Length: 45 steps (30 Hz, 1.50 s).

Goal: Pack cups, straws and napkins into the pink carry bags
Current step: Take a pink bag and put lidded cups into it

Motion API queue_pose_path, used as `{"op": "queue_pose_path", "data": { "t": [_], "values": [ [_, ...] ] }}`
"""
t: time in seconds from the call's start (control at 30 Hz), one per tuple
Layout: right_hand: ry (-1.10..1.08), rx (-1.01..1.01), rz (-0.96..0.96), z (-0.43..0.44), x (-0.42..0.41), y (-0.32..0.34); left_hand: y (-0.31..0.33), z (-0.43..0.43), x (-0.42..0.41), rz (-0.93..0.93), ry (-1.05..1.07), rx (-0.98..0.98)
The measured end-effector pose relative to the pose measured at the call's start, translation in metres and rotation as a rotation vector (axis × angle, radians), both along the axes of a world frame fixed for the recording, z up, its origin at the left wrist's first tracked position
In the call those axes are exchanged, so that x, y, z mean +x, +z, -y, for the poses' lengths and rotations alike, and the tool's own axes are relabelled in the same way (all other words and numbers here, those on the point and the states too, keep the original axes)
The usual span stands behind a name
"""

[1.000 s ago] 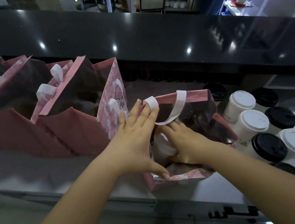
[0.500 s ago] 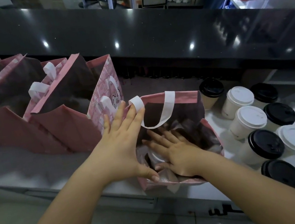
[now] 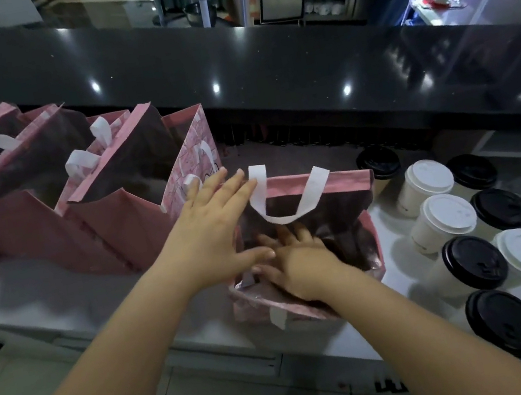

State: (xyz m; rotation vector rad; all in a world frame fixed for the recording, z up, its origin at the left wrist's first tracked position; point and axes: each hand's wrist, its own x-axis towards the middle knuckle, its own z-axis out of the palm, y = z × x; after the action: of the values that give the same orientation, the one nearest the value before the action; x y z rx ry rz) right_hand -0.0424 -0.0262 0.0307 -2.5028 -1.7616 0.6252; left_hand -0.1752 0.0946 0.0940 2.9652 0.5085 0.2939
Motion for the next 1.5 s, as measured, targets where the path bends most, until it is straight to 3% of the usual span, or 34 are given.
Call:
{"op": "queue_pose_path", "data": {
  "t": [0.2,0.47,0.7,0.93,1.17,1.5],
  "values": [
    [0.043,0.021,-0.237,0.006,0.037,0.072,0.021,-0.011,0.016,0.015,-0.01,0.051],
    [-0.127,0.474,-0.069,0.02,0.081,0.122,0.046,-0.025,0.086,0.069,-0.014,0.096],
    [-0.317,0.68,0.139,0.035,0.127,0.137,0.075,-0.038,0.137,0.129,-0.168,0.113],
    [-0.429,0.641,0.148,0.042,0.15,0.11,0.077,-0.046,0.175,0.055,-0.353,-0.038],
    [-0.446,0.525,0.146,0.035,0.192,0.082,0.06,-0.042,0.225,0.001,-0.343,0.156],
    [-0.451,0.251,0.175,0.026,0.247,0.008,-0.006,-0.042,0.272,-0.3,-0.511,0.394]
  ]
}}
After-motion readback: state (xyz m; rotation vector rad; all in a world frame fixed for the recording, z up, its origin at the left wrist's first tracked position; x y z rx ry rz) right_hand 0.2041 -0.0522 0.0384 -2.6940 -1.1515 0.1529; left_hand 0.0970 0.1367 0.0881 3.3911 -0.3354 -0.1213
